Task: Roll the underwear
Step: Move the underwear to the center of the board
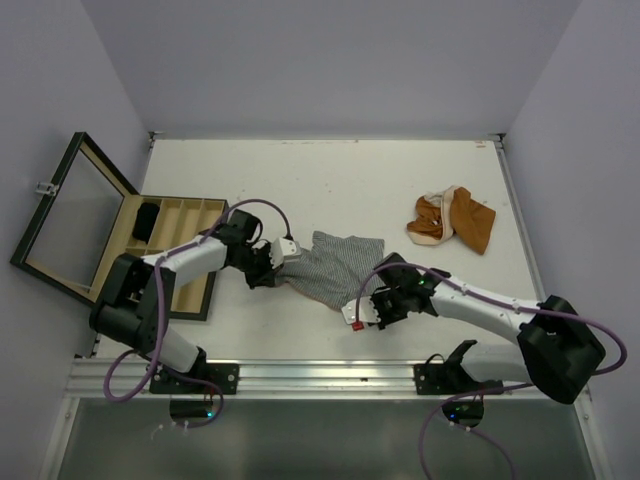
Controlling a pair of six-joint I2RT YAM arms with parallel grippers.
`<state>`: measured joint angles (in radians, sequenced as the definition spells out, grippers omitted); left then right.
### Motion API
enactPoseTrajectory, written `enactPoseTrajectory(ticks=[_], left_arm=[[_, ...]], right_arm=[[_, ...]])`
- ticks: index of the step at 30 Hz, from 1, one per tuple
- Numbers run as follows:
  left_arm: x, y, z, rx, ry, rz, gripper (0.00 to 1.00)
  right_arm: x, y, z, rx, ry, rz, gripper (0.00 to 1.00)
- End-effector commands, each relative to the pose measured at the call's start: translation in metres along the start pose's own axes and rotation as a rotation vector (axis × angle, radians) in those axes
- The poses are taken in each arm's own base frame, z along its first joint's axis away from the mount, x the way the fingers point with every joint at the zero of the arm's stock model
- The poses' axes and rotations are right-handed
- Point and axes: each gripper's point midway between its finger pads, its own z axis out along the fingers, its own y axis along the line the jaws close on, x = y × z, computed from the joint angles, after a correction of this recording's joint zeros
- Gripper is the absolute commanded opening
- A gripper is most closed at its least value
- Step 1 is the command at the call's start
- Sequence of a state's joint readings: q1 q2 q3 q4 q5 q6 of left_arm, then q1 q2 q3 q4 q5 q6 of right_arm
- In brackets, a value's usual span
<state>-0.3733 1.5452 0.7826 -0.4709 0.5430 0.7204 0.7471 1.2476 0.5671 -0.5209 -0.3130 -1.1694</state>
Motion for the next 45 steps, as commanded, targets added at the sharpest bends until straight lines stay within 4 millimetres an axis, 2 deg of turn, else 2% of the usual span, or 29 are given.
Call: enactPoseTrajectory(ticks=[1, 3, 6, 7, 8, 12, 14, 15, 17, 18, 20, 21, 24, 26, 29, 32, 33, 34, 35, 37, 38, 39, 40, 41, 42, 43, 44, 45], left_arm=[[-0.017, 0.004, -0.011, -0.025, -0.053, 0.006, 0.0], [-0.034, 0.007, -0.027, -0.063, -0.089, 0.043, 0.0], [-0.064, 0.016, -0.058, -0.143, -0.143, 0.101, 0.0], [-0.072, 0.017, -0.066, -0.159, -0.159, 0.117, 0.0], [-0.086, 0.021, -0.079, -0.188, -0.184, 0.145, 0.0], [-0.115, 0.012, -0.126, -0.274, -0.265, 0.228, 0.0], [-0.121, 0.005, -0.142, -0.304, -0.292, 0.259, 0.0], [-0.126, -0.003, -0.158, -0.339, -0.324, 0.293, 0.0], [-0.127, -0.015, -0.172, -0.362, -0.349, 0.327, 0.0], [-0.132, -0.027, -0.189, -0.397, -0.393, 0.366, 0.0], [-0.133, -0.043, -0.201, -0.405, -0.442, 0.398, 0.0], [-0.137, -0.058, -0.218, -0.436, -0.494, 0.434, 0.0], [-0.145, -0.086, -0.244, -0.465, -0.609, 0.468, 0.0], [-0.148, -0.097, -0.251, -0.454, -0.652, 0.45, 0.0], [-0.149, -0.098, -0.248, -0.414, -0.654, 0.398, 0.0], [-0.157, -0.077, -0.237, -0.403, -0.64, 0.307, 0.0], [-0.156, -0.062, -0.222, -0.383, -0.601, 0.255, 0.0], [-0.157, -0.049, -0.217, -0.396, -0.58, 0.222, 0.0], [-0.158, -0.028, -0.198, -0.376, -0.54, 0.158, 0.0], [-0.163, 0.0, -0.184, -0.393, -0.493, 0.098, 0.0], [-0.155, 0.028, -0.158, -0.392, -0.411, 0.024, 0.0], [-0.154, 0.041, -0.149, -0.394, -0.38, 0.002, 0.0], [-0.164, 0.055, -0.15, -0.407, -0.377, 0.0, 0.0], [-0.159, 0.075, -0.125, -0.386, -0.328, -0.038, 0.0], [-0.16, 0.087, -0.117, -0.391, -0.312, -0.054, 0.0], [-0.166, 0.104, -0.118, -0.43, -0.303, -0.063, 0.01], [-0.158, 0.123, -0.097, -0.43, -0.259, -0.1, 0.04], [-0.158, 0.136, -0.093, -0.455, -0.25, -0.122, 0.09]], right_arm=[[-0.002, -0.02, -0.007, 0.083, 0.015, 0.057, 0.0], [-0.012, -0.032, -0.026, 0.11, -0.011, 0.089, 0.0], [-0.03, -0.052, -0.068, 0.188, -0.066, 0.103, 0.0], [-0.037, -0.054, -0.077, 0.191, -0.088, 0.109, 0.0], [-0.044, -0.056, -0.095, 0.198, -0.104, 0.118, 0.0], [-0.055, -0.057, -0.139, 0.258, -0.154, 0.165, 0.0], [-0.061, -0.052, -0.162, 0.309, -0.171, 0.156, 0.0], [-0.063, -0.049, -0.169, 0.323, -0.178, 0.149, 0.0], [-0.067, -0.042, -0.186, 0.355, -0.19, 0.137, 0.0], [-0.07, -0.039, -0.198, 0.396, -0.208, 0.13, 0.0], [-0.075, -0.032, -0.216, 0.438, -0.226, 0.134, 0.0], [-0.077, -0.029, -0.227, 0.479, -0.237, 0.124, 0.0], [-0.089, -0.021, -0.253, 0.536, -0.295, 0.118, 0.0], [-0.096, -0.021, -0.263, 0.559, -0.328, 0.125, 0.0], [-0.097, -0.031, -0.259, 0.549, -0.328, 0.149, 0.0], [-0.091, -0.053, -0.237, 0.511, -0.292, 0.186, 0.0], [-0.09, -0.059, -0.229, 0.492, -0.284, 0.2, 0.0], [-0.084, -0.067, -0.211, 0.445, -0.251, 0.232, 0.0], [-0.081, -0.079, -0.204, 0.443, -0.242, 0.253, 0.0], [-0.071, -0.096, -0.189, 0.426, -0.217, 0.294, 0.0], [-0.054, -0.116, -0.176, 0.409, -0.198, 0.358, 0.0], [-0.044, -0.126, -0.172, 0.408, -0.194, 0.394, 0.0], [-0.034, -0.137, -0.165, 0.396, -0.193, 0.432, 0.0], [-0.019, -0.159, -0.173, 0.437, -0.191, 0.483, 0.0], [0.0, -0.172, -0.146, 0.373, -0.151, 0.56, 0.02], [0.011, -0.183, -0.141, 0.363, -0.136, 0.604, 0.14], [0.026, -0.205, -0.152, 0.417, -0.083, 0.667, 0.18], [0.047, -0.213, -0.123, 0.354, -0.032, 0.752, 0.2]])
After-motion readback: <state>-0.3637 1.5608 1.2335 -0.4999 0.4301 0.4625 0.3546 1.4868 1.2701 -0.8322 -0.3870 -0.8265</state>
